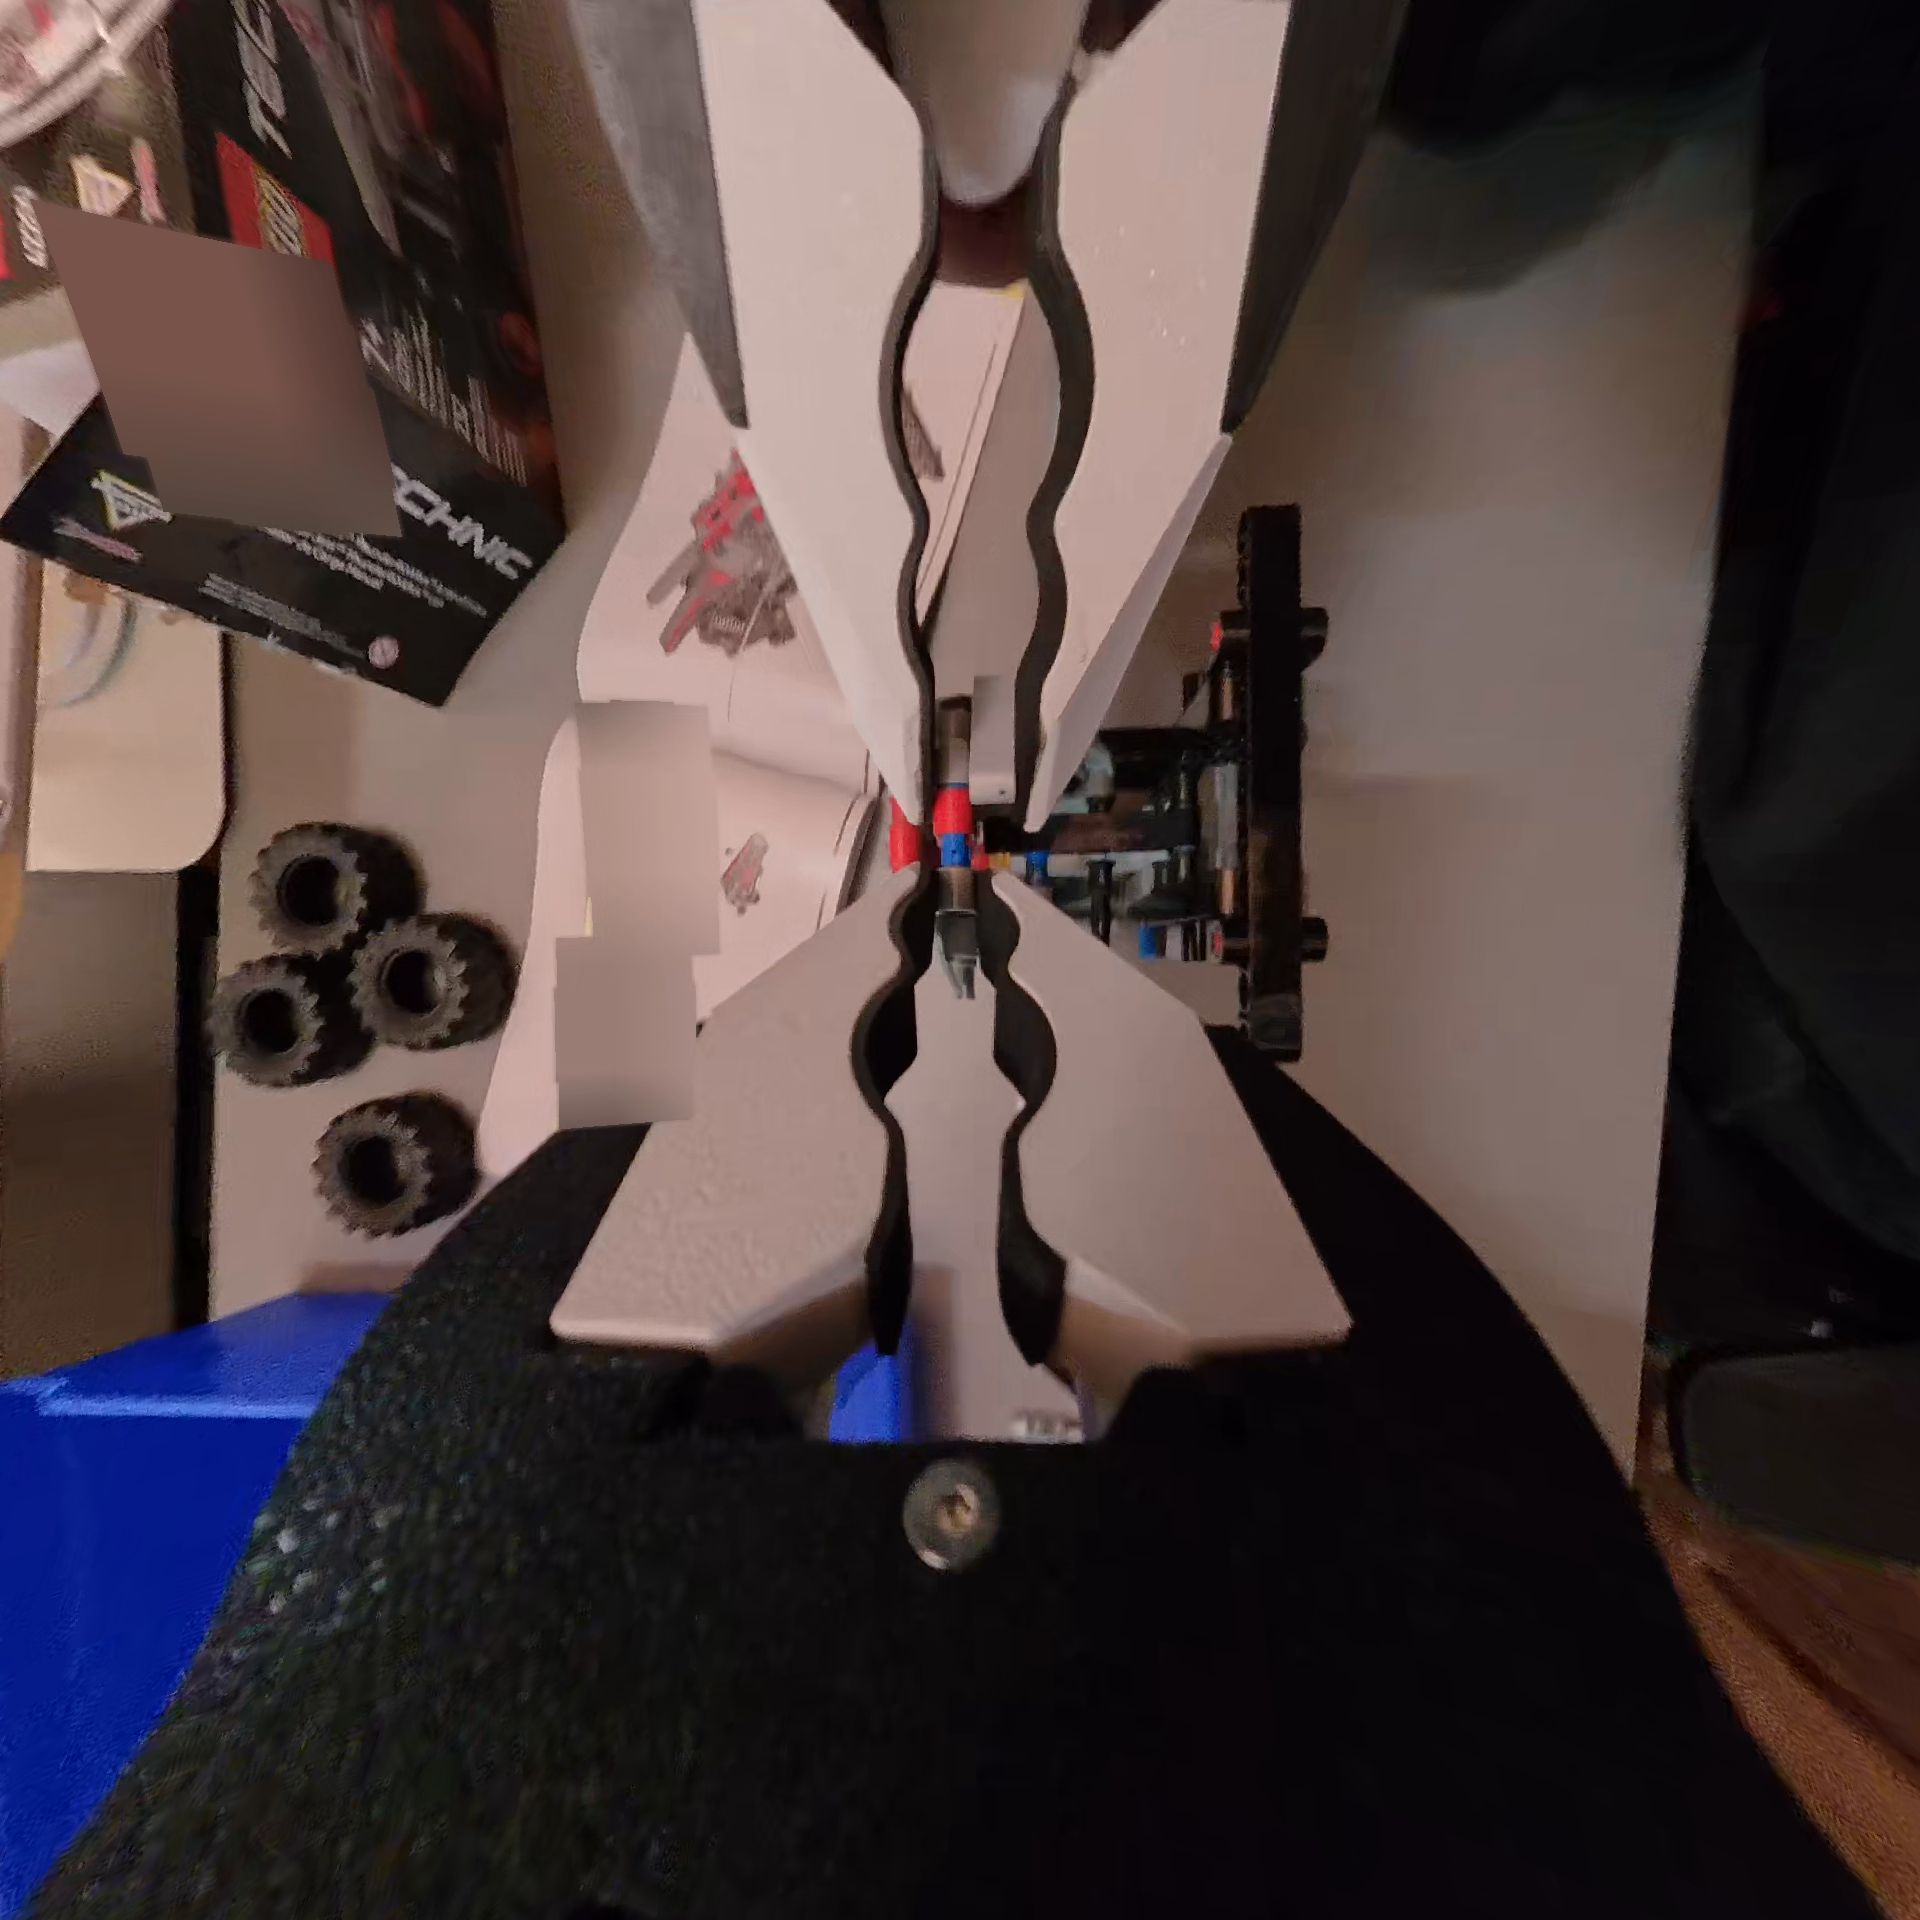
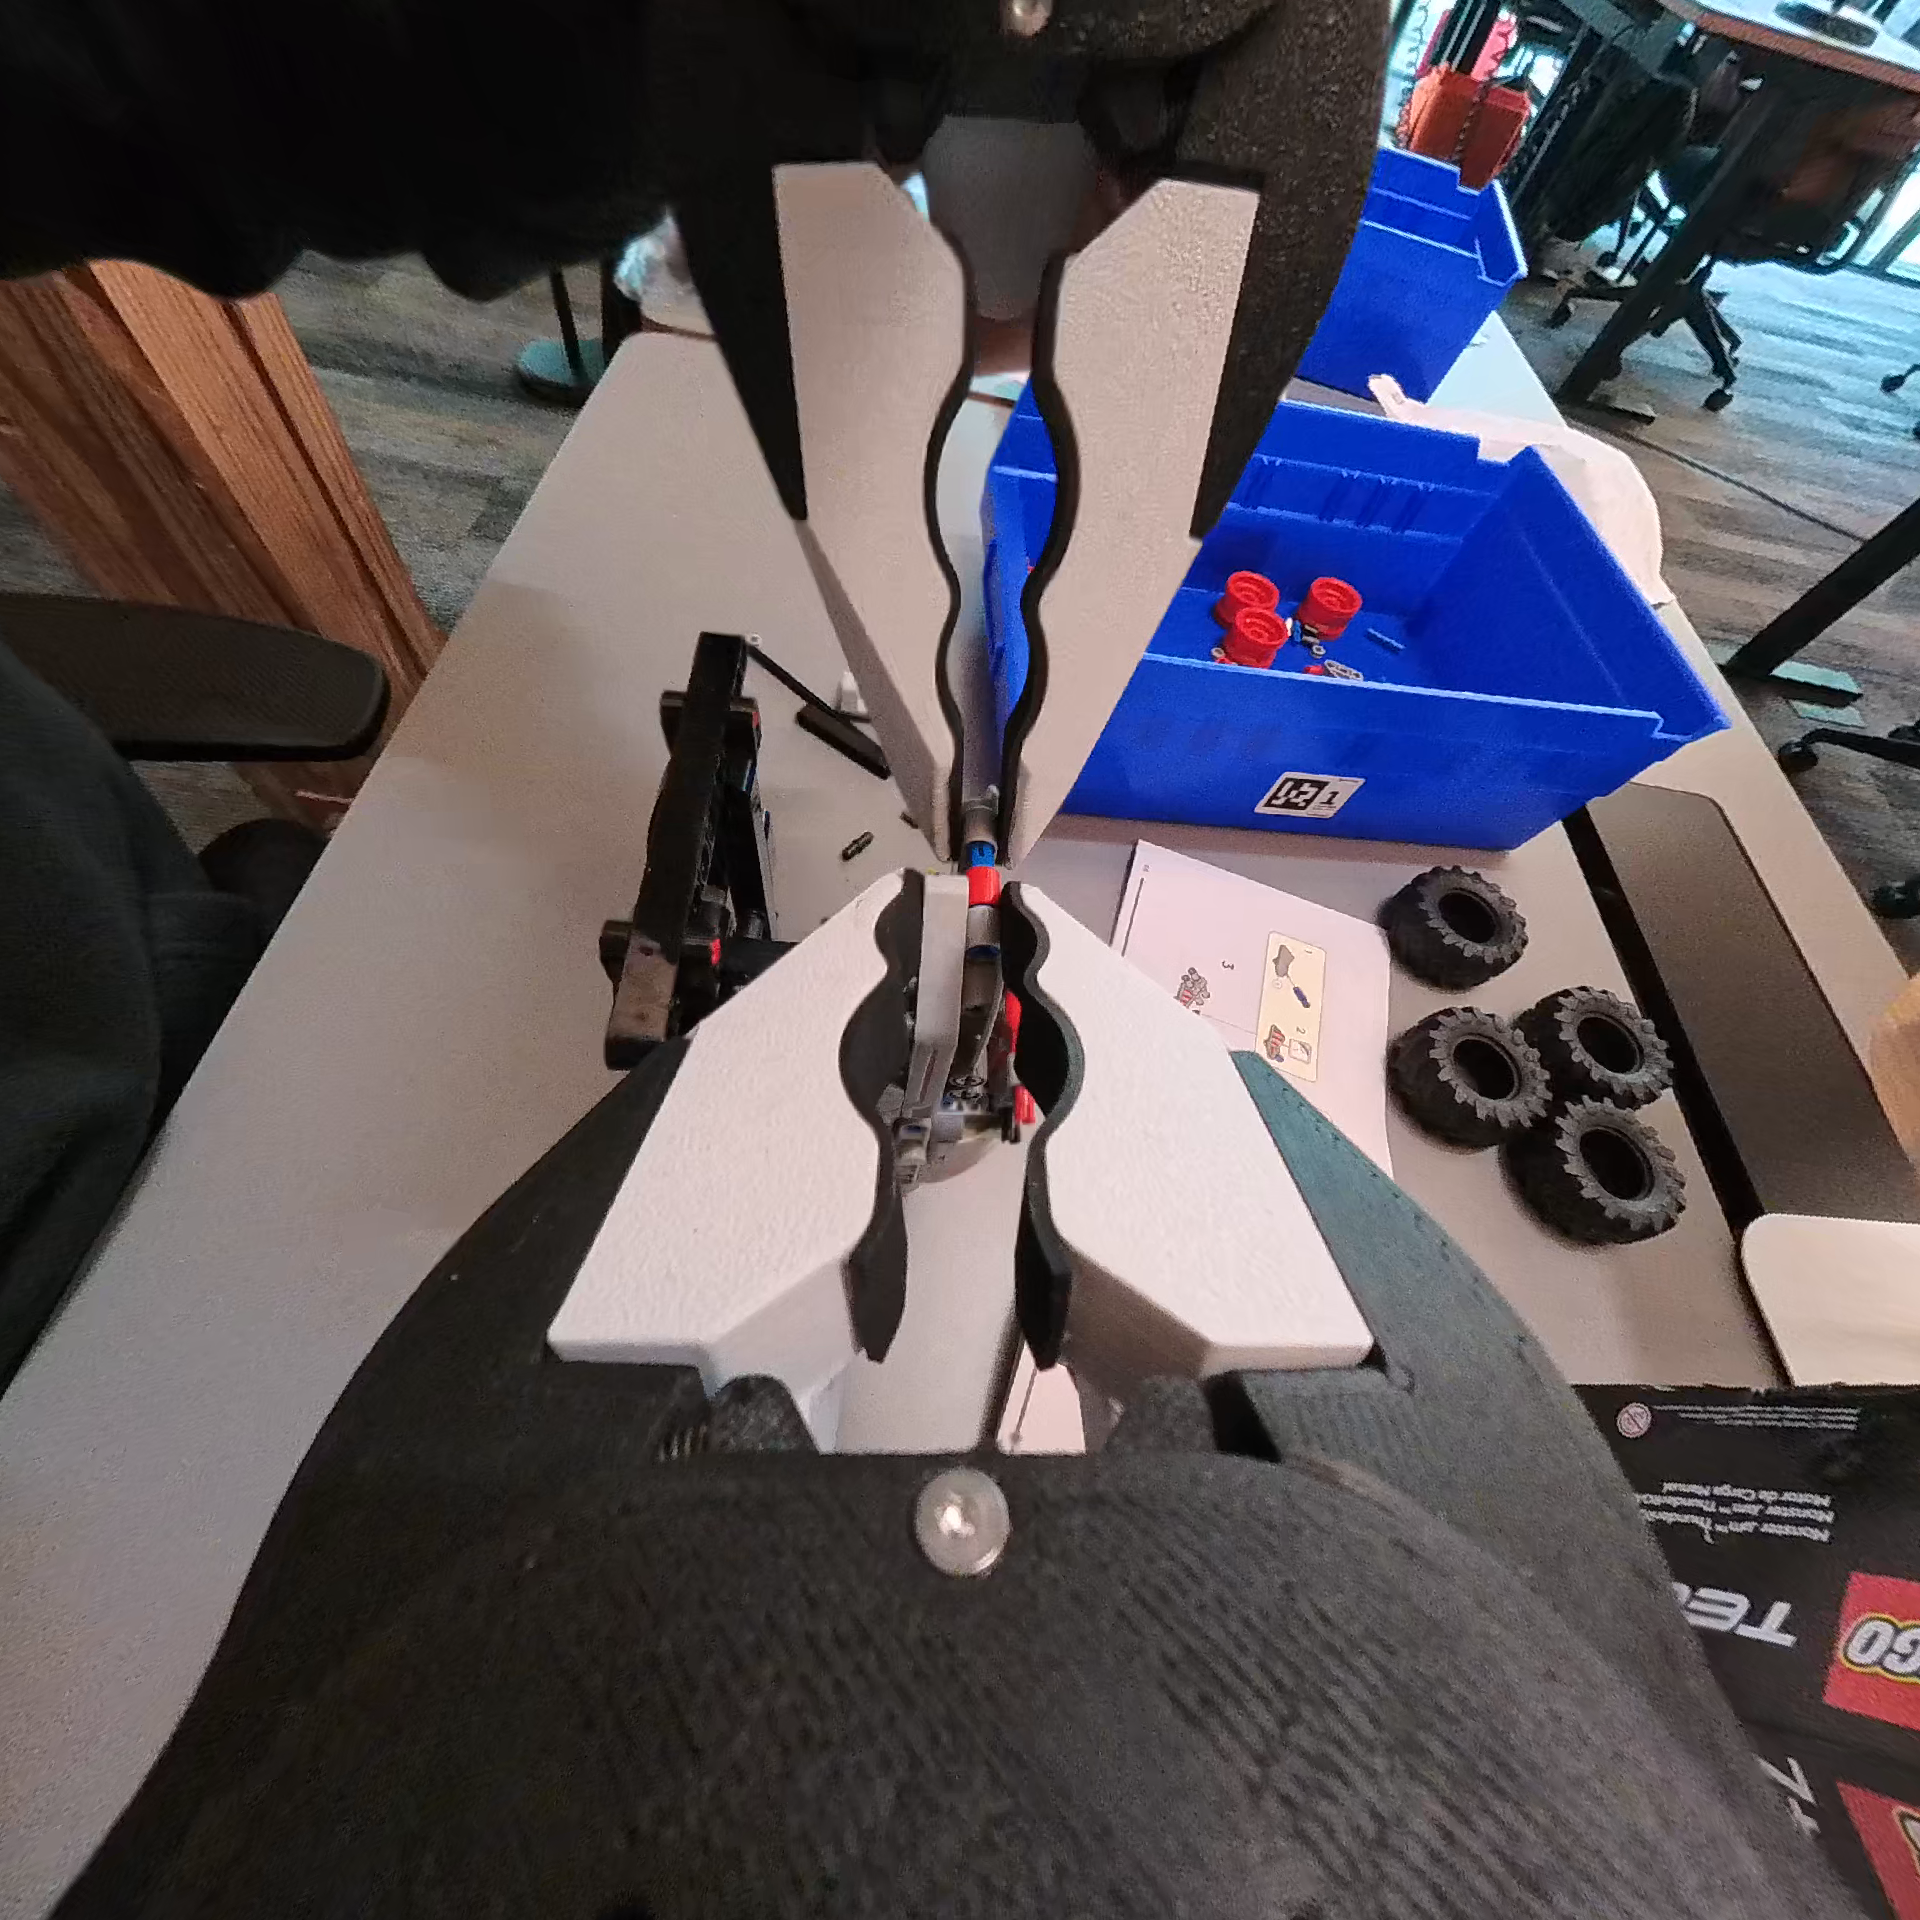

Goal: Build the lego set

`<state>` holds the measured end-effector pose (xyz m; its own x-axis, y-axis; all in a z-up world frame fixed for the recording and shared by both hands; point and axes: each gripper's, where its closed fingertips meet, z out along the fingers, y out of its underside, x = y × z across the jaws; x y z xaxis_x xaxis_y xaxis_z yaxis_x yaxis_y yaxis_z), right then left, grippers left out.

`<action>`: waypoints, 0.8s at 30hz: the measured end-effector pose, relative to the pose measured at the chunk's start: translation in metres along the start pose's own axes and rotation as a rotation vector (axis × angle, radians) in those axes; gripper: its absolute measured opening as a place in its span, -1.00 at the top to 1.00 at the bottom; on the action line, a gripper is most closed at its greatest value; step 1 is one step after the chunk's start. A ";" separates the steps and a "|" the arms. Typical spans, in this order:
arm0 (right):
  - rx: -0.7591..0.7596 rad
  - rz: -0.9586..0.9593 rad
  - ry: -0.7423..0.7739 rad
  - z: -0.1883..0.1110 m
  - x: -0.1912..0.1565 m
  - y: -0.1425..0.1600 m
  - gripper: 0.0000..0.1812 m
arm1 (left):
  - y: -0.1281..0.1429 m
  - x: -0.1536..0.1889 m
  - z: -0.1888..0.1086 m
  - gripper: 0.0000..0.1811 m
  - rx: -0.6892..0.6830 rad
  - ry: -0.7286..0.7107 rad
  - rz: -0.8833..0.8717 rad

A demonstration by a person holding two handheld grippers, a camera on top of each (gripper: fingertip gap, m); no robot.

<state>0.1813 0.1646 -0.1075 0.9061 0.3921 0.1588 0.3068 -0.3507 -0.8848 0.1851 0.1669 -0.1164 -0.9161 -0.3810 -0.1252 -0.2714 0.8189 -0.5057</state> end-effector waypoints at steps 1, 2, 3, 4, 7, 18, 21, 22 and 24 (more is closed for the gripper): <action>-0.001 -0.003 -0.001 -0.001 0.000 0.000 0.85 | -0.002 0.001 -0.001 0.96 0.056 0.014 -0.016; 0.002 -0.001 -0.004 0.000 -0.001 0.000 0.85 | -0.002 0.001 -0.001 0.95 0.105 0.023 -0.021; 0.006 0.004 -0.005 0.000 0.000 0.000 0.85 | -0.002 0.001 -0.001 0.95 0.157 0.022 -0.021; 0.012 0.011 -0.010 0.001 0.000 -0.001 0.85 | -0.002 0.001 -0.001 0.95 0.214 0.023 -0.026; 0.014 0.013 -0.014 0.001 -0.001 -0.001 0.85 | -0.004 0.004 -0.003 0.89 0.376 0.054 -0.076; 0.021 0.021 -0.017 0.002 -0.001 -0.001 0.85 | 0.001 0.003 -0.005 0.94 0.659 0.028 -0.163; 0.016 0.017 -0.013 0.002 -0.001 -0.001 0.85 | 0.003 0.004 -0.009 0.92 0.705 0.037 -0.181; 0.015 0.014 -0.011 0.002 -0.001 -0.001 0.85 | 0.005 0.003 -0.008 0.92 0.705 0.033 -0.188; 0.017 0.016 -0.011 0.003 0.000 -0.001 0.85 | 0.009 0.002 -0.005 0.94 0.695 0.021 -0.195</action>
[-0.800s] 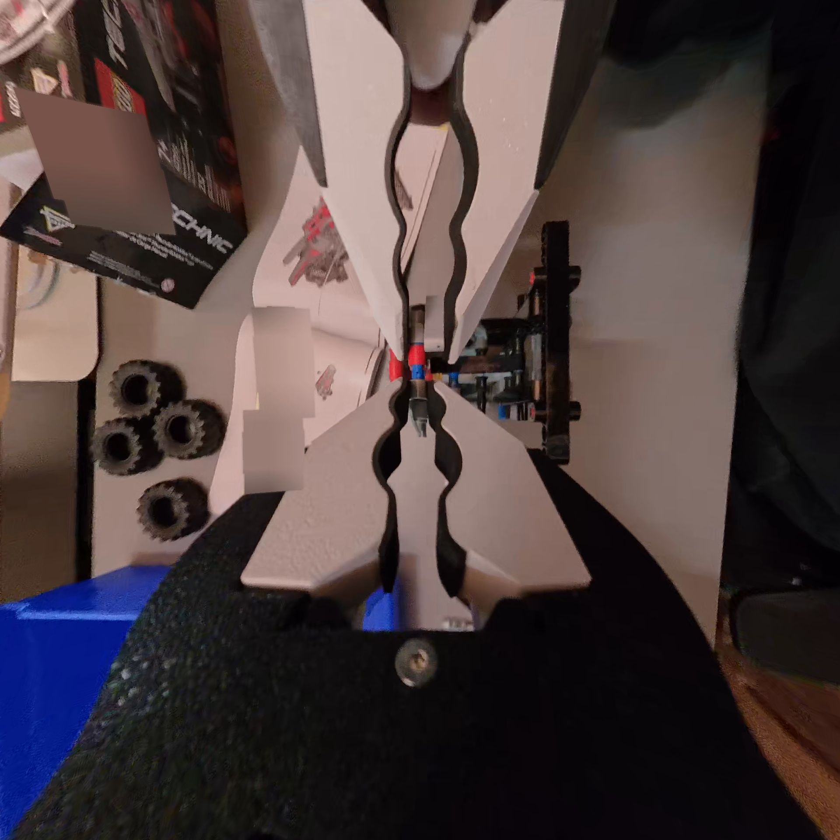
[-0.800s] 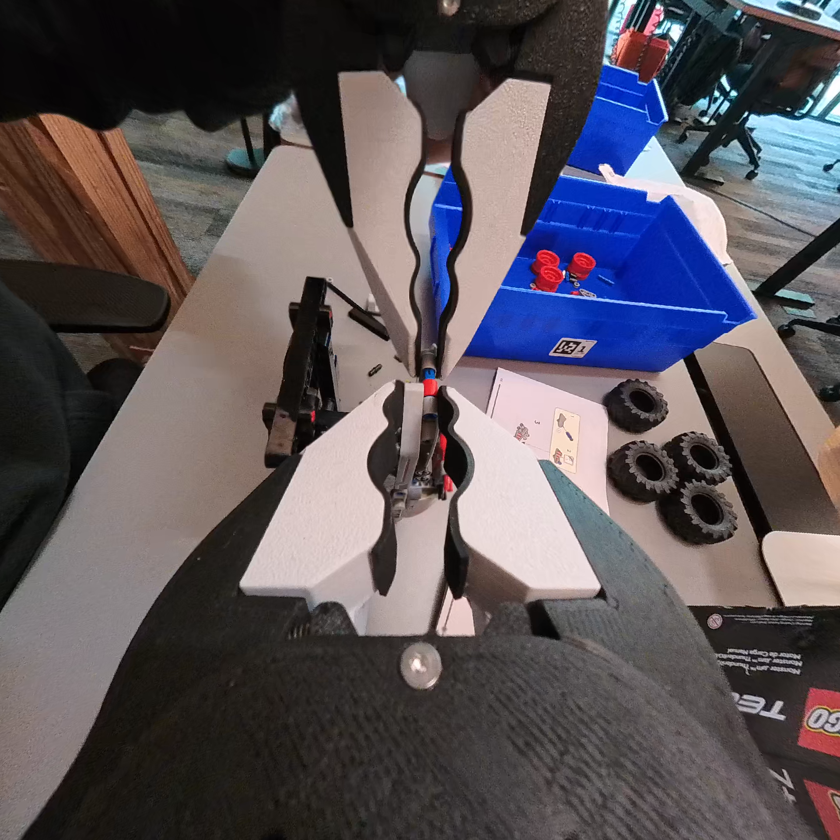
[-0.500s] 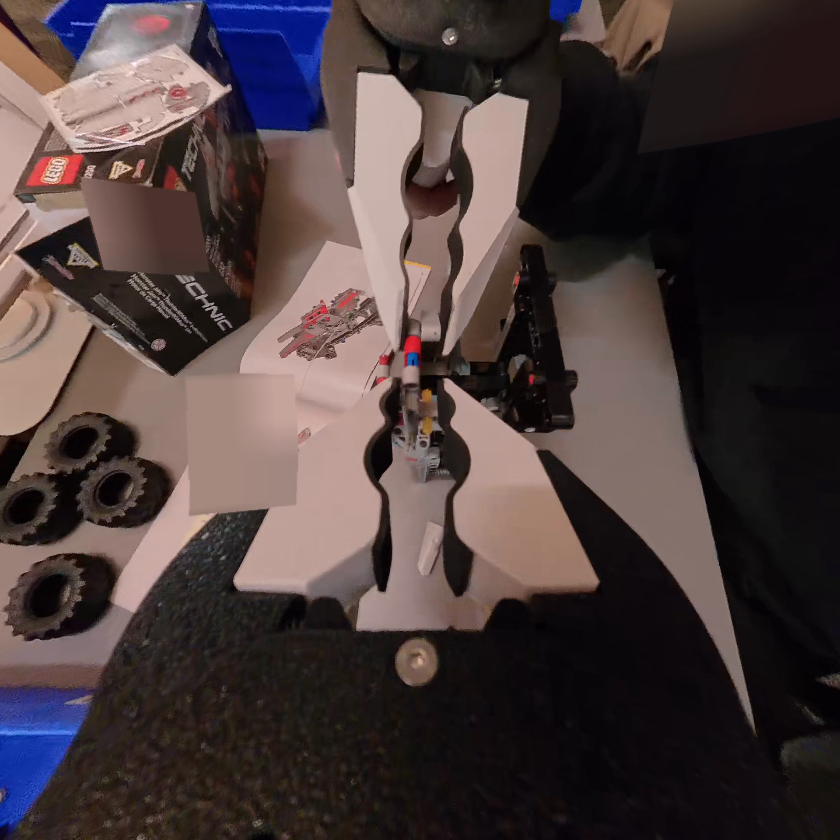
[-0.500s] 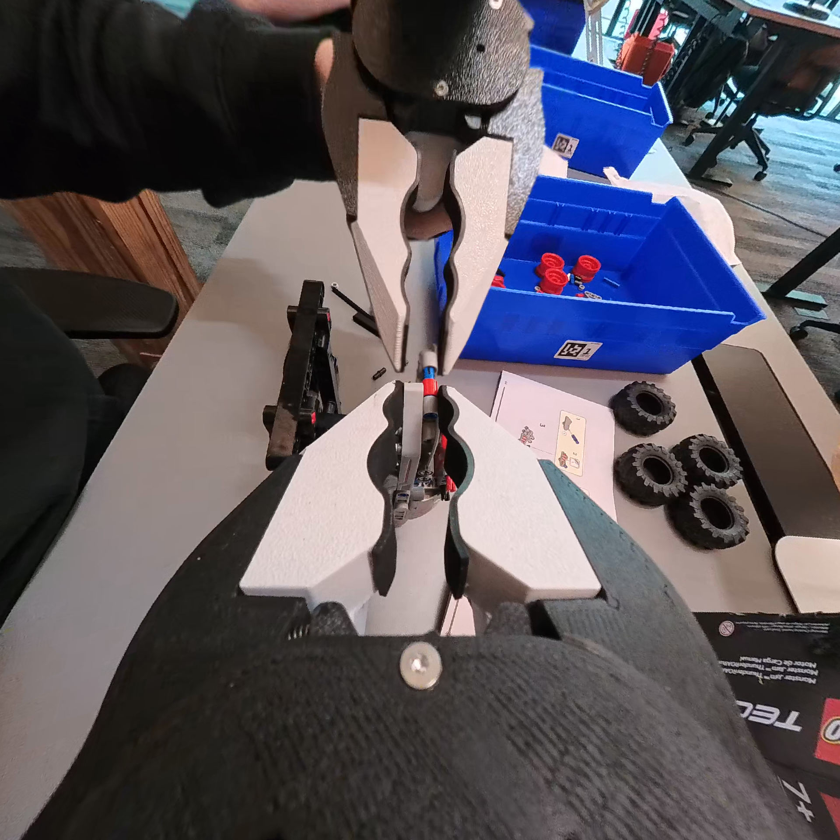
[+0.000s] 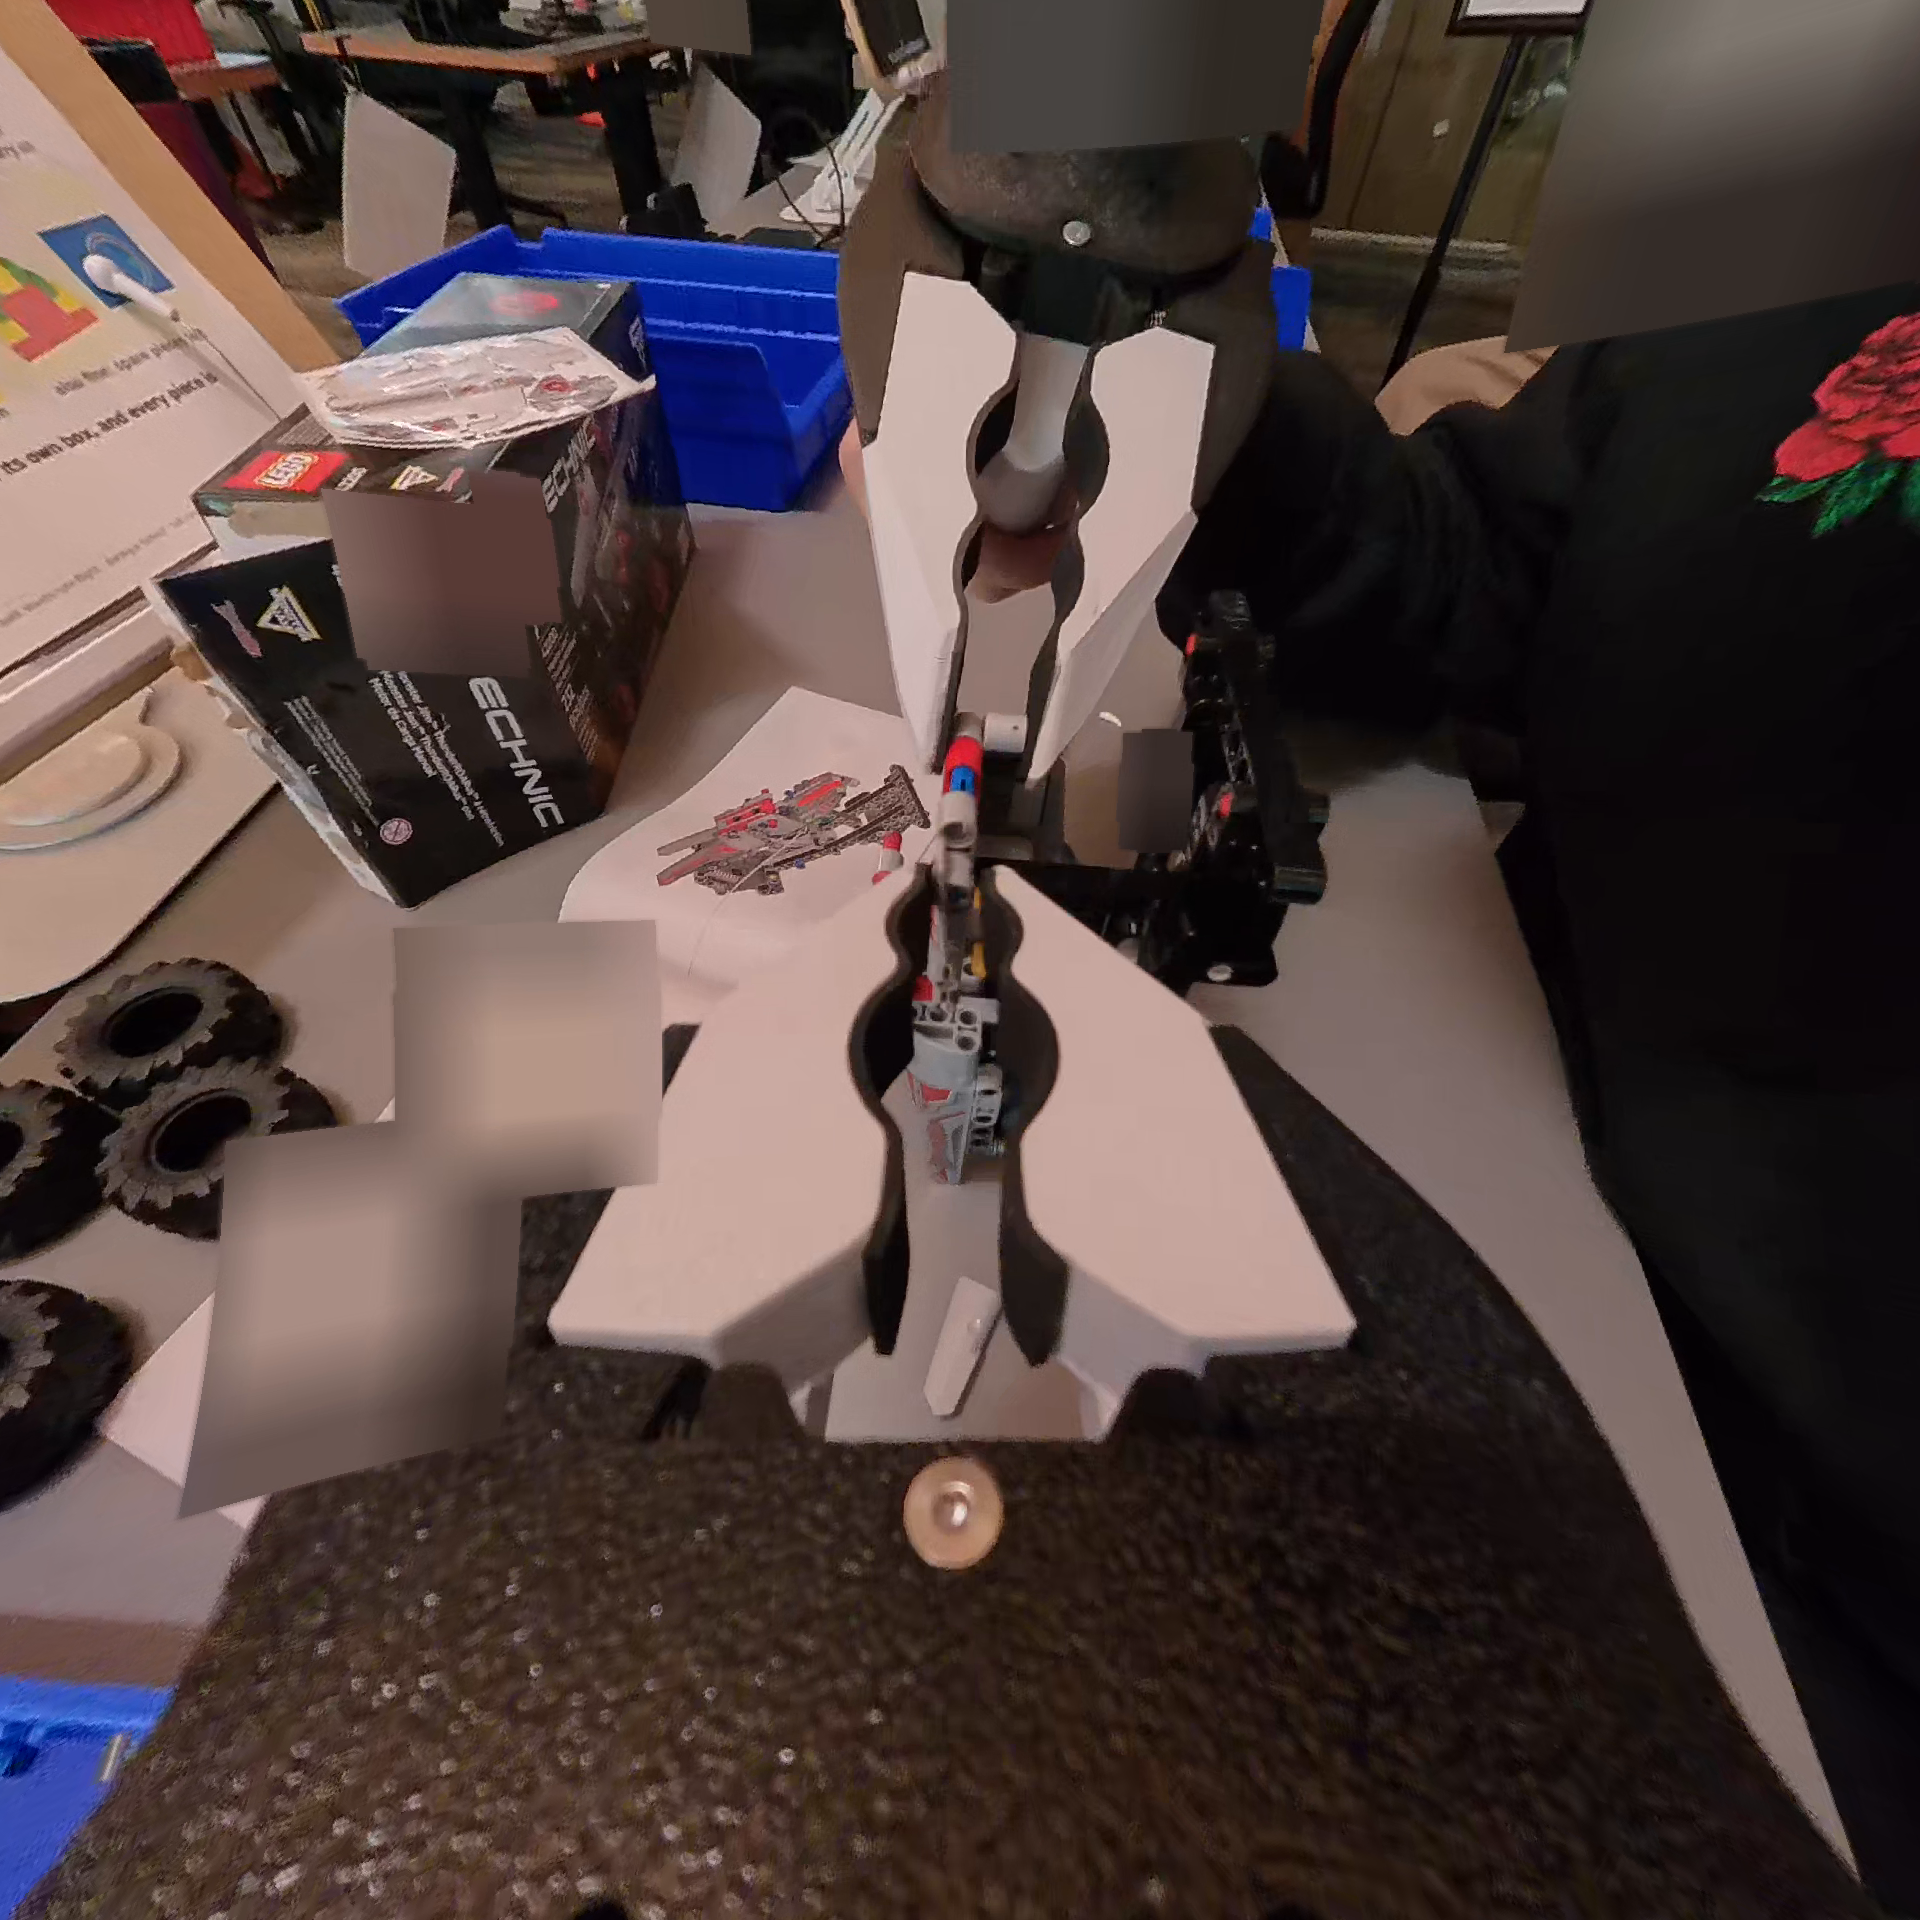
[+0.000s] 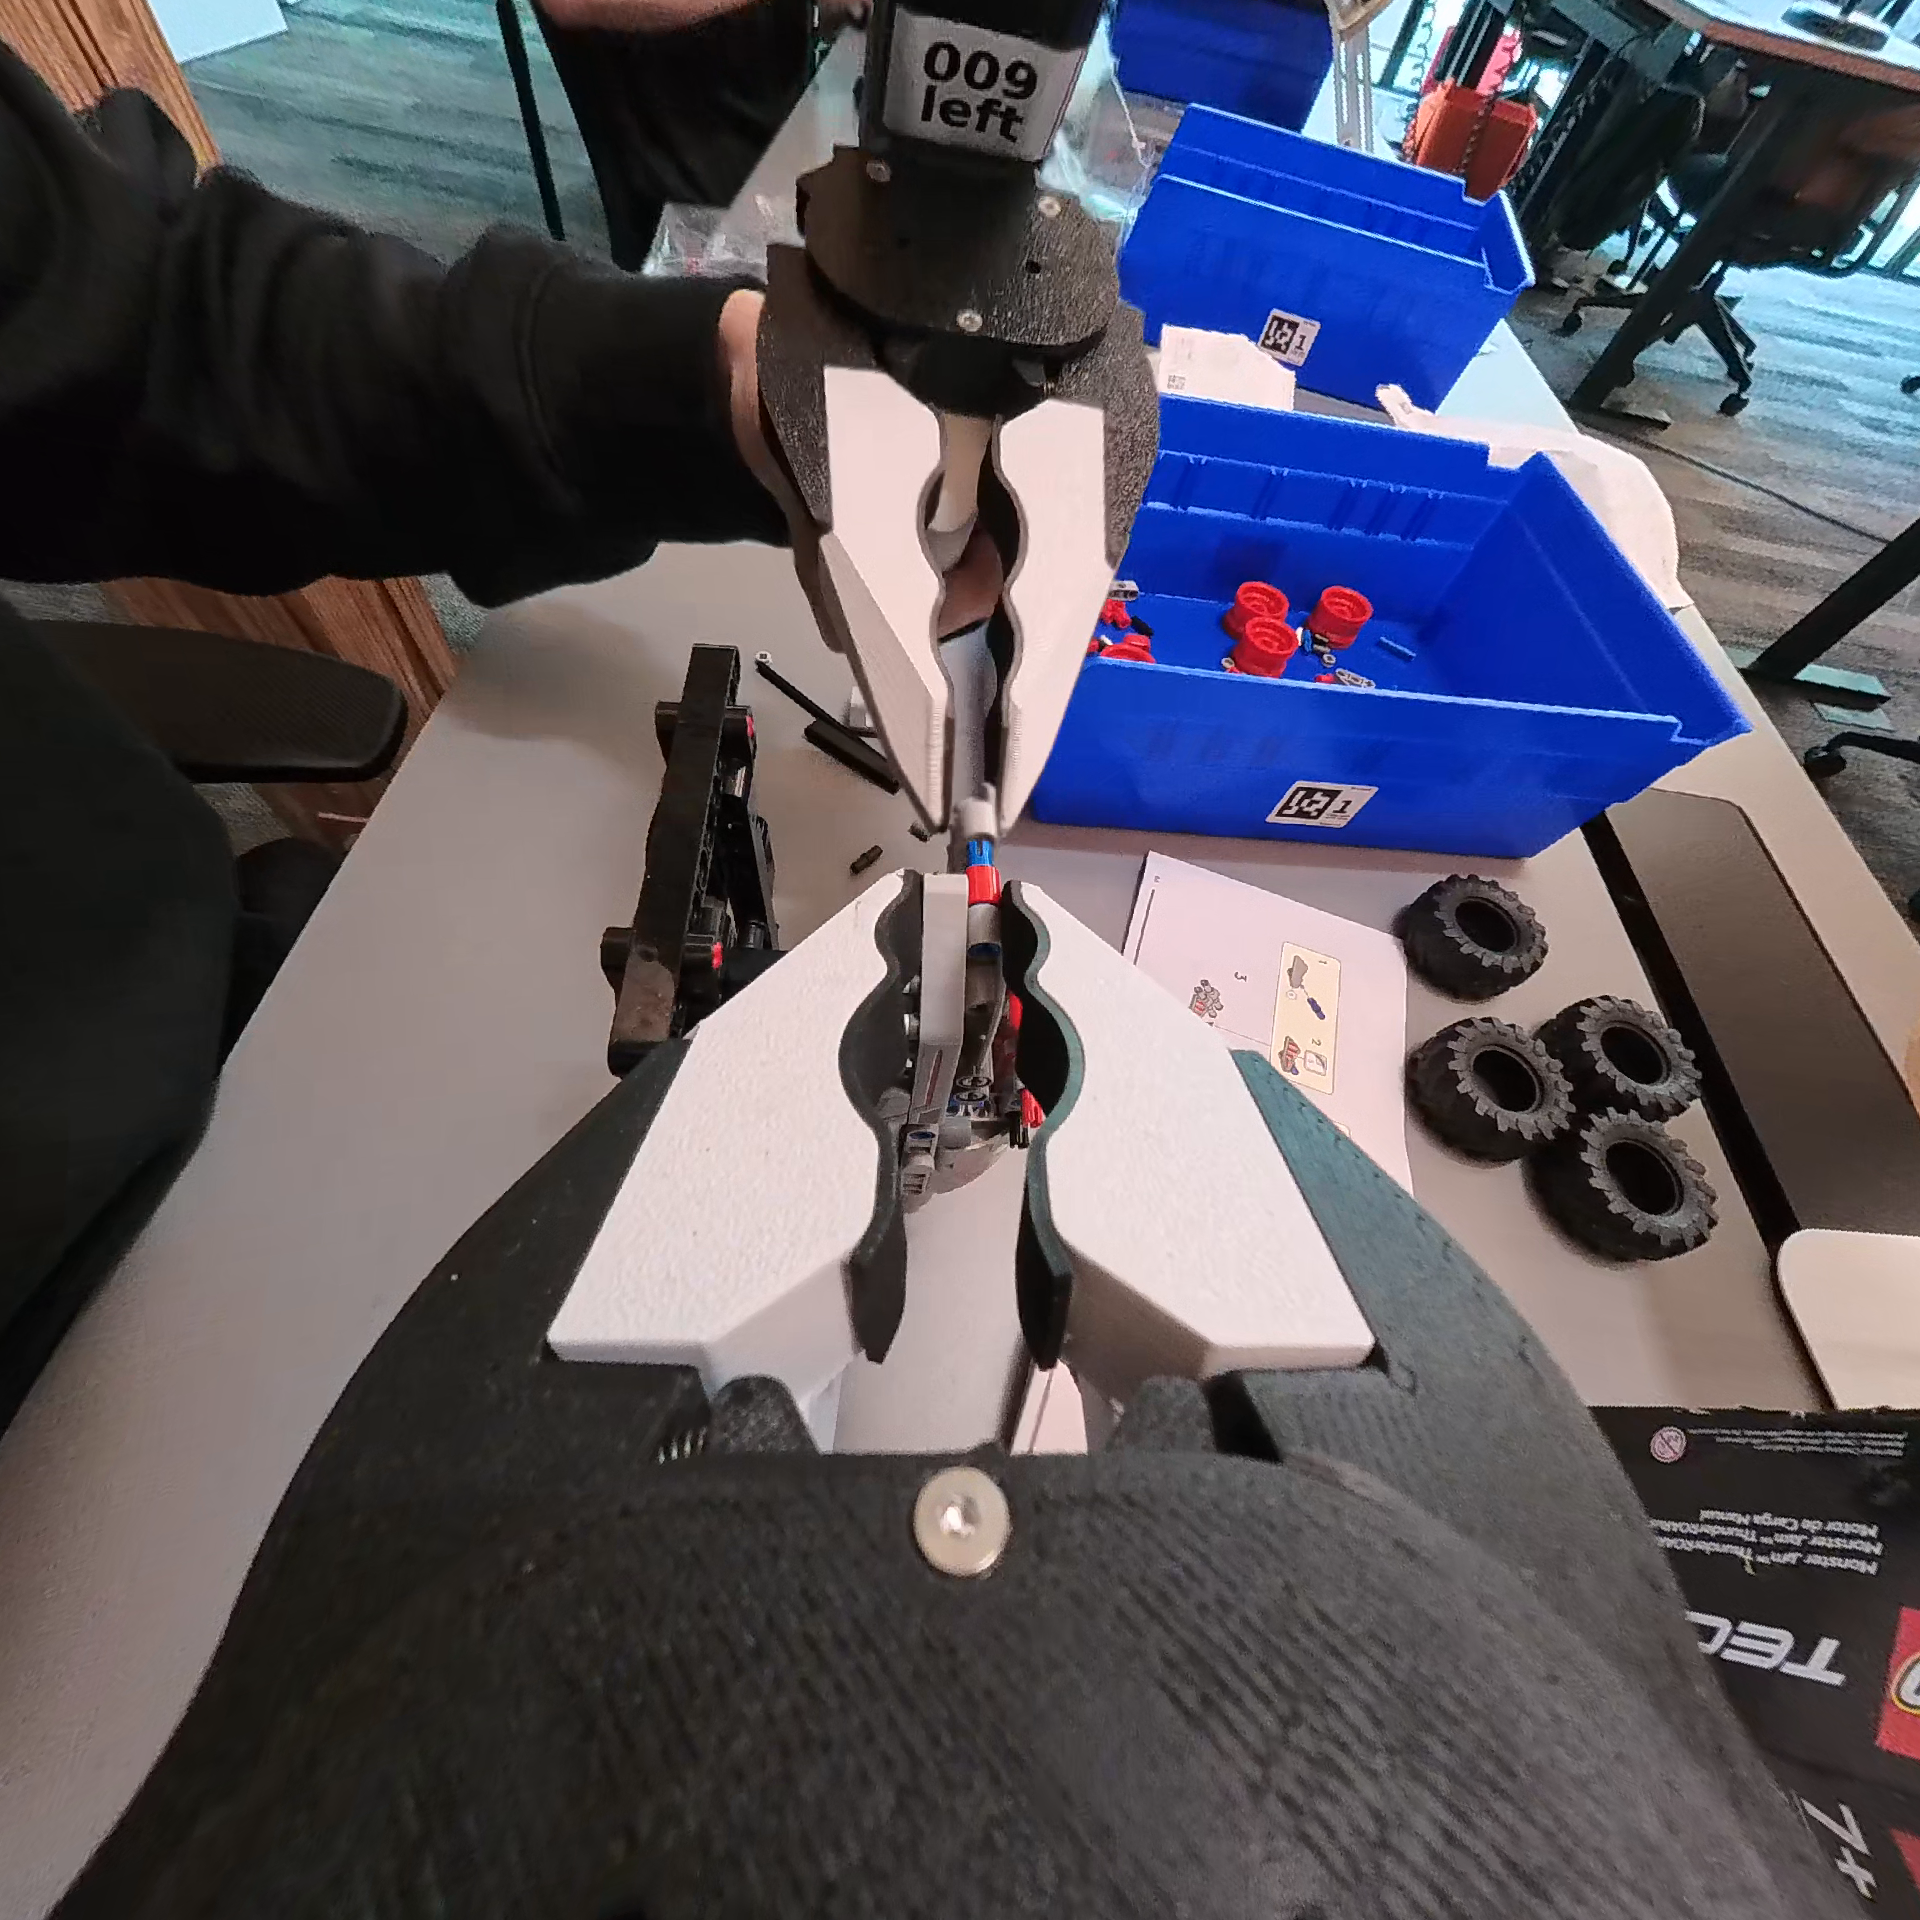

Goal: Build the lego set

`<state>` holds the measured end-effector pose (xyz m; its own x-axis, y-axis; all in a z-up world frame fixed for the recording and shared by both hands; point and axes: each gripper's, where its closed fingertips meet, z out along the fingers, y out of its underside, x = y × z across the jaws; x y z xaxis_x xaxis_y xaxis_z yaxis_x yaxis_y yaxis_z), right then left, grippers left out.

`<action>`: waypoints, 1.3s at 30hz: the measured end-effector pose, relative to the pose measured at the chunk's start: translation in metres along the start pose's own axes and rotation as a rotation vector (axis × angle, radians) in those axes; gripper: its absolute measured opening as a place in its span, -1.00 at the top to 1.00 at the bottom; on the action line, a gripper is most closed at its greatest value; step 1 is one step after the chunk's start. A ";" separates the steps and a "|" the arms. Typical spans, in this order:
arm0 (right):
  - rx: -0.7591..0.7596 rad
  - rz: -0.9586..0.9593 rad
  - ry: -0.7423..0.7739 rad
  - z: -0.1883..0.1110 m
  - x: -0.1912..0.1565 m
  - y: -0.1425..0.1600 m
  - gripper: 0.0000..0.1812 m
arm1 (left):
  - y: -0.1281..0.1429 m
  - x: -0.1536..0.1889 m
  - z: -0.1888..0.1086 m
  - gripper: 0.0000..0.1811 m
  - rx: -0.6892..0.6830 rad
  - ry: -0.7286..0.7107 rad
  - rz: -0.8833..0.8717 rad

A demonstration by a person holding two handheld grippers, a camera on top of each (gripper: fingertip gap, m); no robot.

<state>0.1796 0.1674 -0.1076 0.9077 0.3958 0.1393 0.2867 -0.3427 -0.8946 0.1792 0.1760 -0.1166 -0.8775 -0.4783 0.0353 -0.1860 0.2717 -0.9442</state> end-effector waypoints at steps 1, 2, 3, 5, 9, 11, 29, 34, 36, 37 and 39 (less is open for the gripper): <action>0.002 0.002 0.000 0.000 0.000 0.000 0.85 | 0.000 0.000 0.000 0.96 0.012 -0.003 0.001; 0.003 0.004 -0.002 0.000 0.000 0.000 0.85 | -0.001 0.001 0.000 0.96 0.023 -0.001 0.001; 0.002 0.002 -0.002 0.000 0.000 0.000 0.85 | -0.001 0.002 0.000 0.96 0.029 0.006 -0.001; 0.001 0.001 -0.001 0.000 0.000 0.000 0.85 | -0.002 0.002 0.000 0.96 0.045 0.020 -0.017; 0.001 0.004 -0.002 0.000 0.000 0.000 0.85 | -0.007 0.003 -0.001 0.99 0.081 0.038 -0.039; 0.005 0.007 -0.004 0.001 0.000 0.000 0.85 | -0.007 0.000 -0.001 1.00 0.077 0.019 -0.022; -0.001 -0.002 0.002 0.003 0.000 0.000 0.85 | -0.006 -0.004 -0.001 1.00 0.037 -0.067 0.050; 0.000 -0.003 -0.001 0.003 0.000 0.000 0.85 | -0.006 -0.003 -0.001 1.00 0.013 -0.072 0.037; -0.007 -0.016 0.007 0.003 -0.001 0.000 0.85 | -0.006 -0.002 -0.001 1.00 0.003 -0.070 0.046; -0.010 -0.020 0.009 0.003 0.000 0.000 0.85 | -0.006 -0.002 -0.001 1.00 -0.001 -0.070 0.050; -0.007 -0.017 0.003 0.002 -0.001 0.000 0.85 | -0.006 -0.002 0.000 1.00 -0.007 -0.068 0.056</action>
